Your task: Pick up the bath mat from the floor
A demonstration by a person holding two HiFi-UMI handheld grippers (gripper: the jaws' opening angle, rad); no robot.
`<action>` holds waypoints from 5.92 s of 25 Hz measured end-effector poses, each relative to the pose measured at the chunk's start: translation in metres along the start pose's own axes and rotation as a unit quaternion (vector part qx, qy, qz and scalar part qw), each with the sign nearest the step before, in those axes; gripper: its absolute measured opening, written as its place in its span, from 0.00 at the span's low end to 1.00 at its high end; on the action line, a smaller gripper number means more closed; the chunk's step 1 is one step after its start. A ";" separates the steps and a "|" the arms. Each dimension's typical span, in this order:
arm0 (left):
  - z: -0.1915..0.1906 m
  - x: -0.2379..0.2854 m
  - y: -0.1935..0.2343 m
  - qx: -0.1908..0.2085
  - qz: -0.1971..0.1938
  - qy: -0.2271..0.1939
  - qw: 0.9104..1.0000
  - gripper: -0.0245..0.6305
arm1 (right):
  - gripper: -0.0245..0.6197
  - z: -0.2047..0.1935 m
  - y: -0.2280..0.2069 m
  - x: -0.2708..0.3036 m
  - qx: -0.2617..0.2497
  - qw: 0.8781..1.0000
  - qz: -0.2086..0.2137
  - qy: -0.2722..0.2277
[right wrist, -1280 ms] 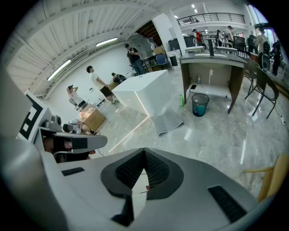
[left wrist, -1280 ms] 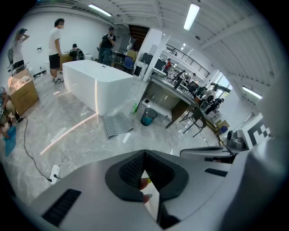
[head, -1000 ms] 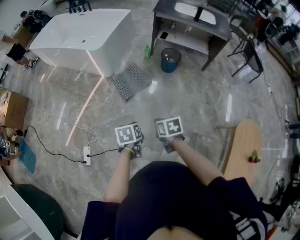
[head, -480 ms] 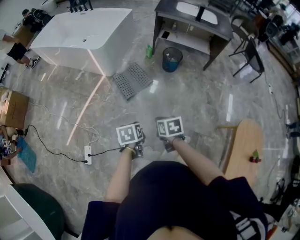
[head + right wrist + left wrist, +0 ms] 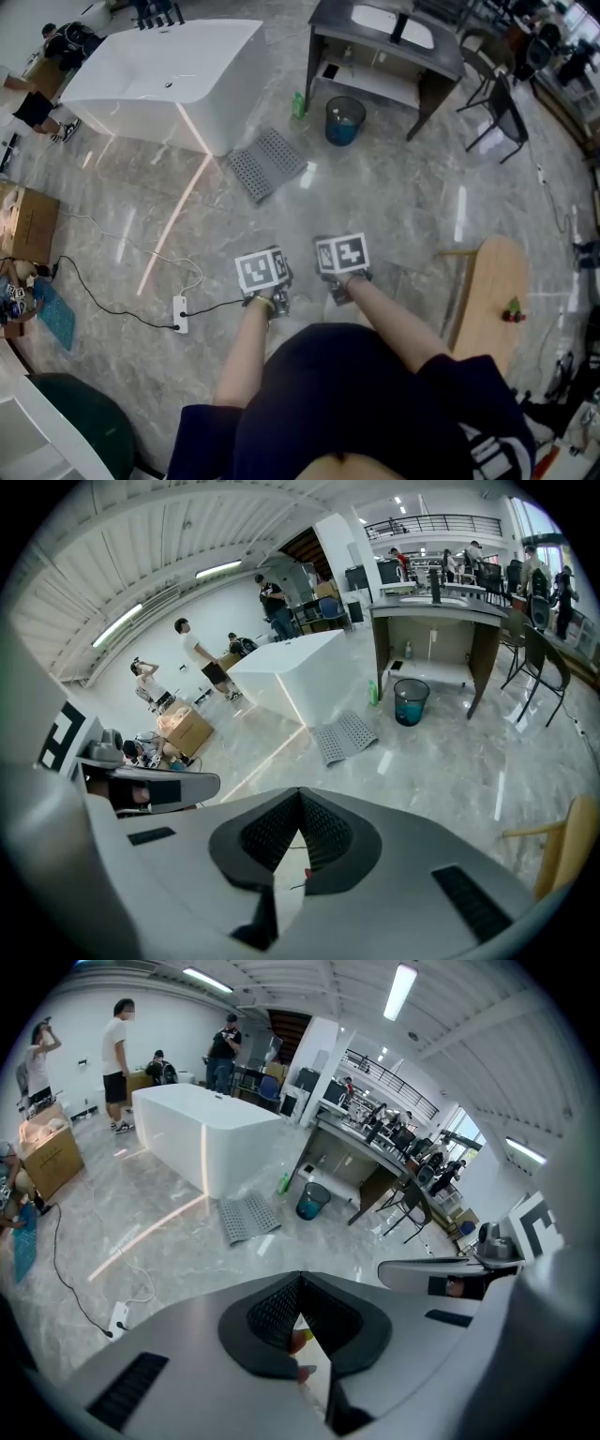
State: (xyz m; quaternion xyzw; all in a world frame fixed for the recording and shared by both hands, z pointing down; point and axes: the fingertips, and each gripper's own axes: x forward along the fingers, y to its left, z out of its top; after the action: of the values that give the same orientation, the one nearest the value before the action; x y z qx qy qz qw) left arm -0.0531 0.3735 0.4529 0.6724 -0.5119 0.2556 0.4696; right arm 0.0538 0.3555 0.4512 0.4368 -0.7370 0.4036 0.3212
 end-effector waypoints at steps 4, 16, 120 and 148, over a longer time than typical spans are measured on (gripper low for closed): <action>0.005 0.000 0.003 -0.011 0.002 -0.004 1.000 0.04 | 0.05 0.005 0.005 0.001 -0.001 1.000 0.011 0.001; 0.046 0.024 0.002 -0.032 0.015 -0.010 0.999 0.04 | 0.05 0.060 -0.011 0.020 -0.028 0.999 0.029 -0.003; 0.269 0.525 0.233 -0.114 0.091 0.140 0.979 0.04 | 0.06 0.304 -0.273 0.547 -0.128 0.975 -0.031 0.178; 0.194 0.746 0.323 -0.077 0.090 0.150 0.982 0.04 | 0.45 0.211 -0.390 0.782 -0.177 0.965 -0.016 0.191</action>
State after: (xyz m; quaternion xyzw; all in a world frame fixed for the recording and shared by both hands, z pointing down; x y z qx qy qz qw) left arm -0.1224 -0.1451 1.1042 0.5392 -0.5128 0.3544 0.5663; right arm 0.0586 -0.2441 1.1206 0.2994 -0.7147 0.3375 0.5345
